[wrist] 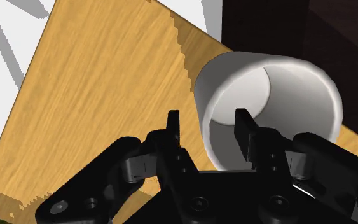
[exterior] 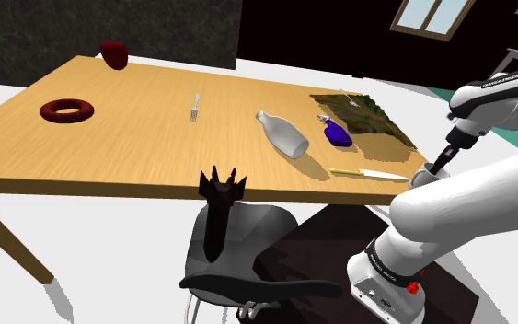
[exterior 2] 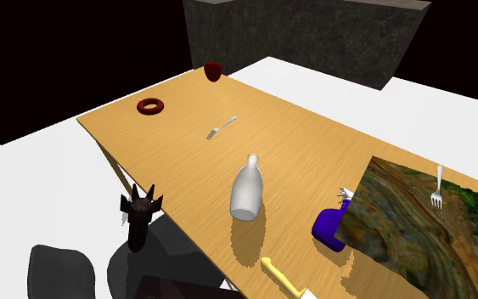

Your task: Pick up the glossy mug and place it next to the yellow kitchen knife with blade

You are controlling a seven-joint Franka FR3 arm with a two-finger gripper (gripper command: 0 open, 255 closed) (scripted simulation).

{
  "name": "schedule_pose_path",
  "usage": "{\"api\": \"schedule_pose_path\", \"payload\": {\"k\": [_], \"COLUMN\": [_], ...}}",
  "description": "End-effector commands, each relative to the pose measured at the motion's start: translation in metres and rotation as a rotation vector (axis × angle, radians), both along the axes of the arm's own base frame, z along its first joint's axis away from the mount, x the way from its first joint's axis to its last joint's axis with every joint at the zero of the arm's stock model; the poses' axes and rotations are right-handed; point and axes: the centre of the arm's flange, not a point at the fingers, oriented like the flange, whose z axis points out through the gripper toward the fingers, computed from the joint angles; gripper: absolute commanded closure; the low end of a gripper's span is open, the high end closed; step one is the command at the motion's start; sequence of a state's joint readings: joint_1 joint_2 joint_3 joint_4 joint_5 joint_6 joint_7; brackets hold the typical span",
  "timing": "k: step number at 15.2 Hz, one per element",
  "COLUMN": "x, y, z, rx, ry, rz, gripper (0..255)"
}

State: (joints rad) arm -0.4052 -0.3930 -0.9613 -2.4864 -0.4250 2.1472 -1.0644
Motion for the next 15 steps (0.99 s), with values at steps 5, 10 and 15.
{"api": "schedule_pose_path", "payload": {"k": [5,10,15], "x": [0.000,0.002,0.002], "y": [0.000,-0.002,-0.002], "z": [0.000,0.050,0.050], "rx": [0.000,0.000,0.000], "ry": [0.000,0.000,0.000], "rz": [0.000,0.000,0.000], "gripper": [0,0,0]}}
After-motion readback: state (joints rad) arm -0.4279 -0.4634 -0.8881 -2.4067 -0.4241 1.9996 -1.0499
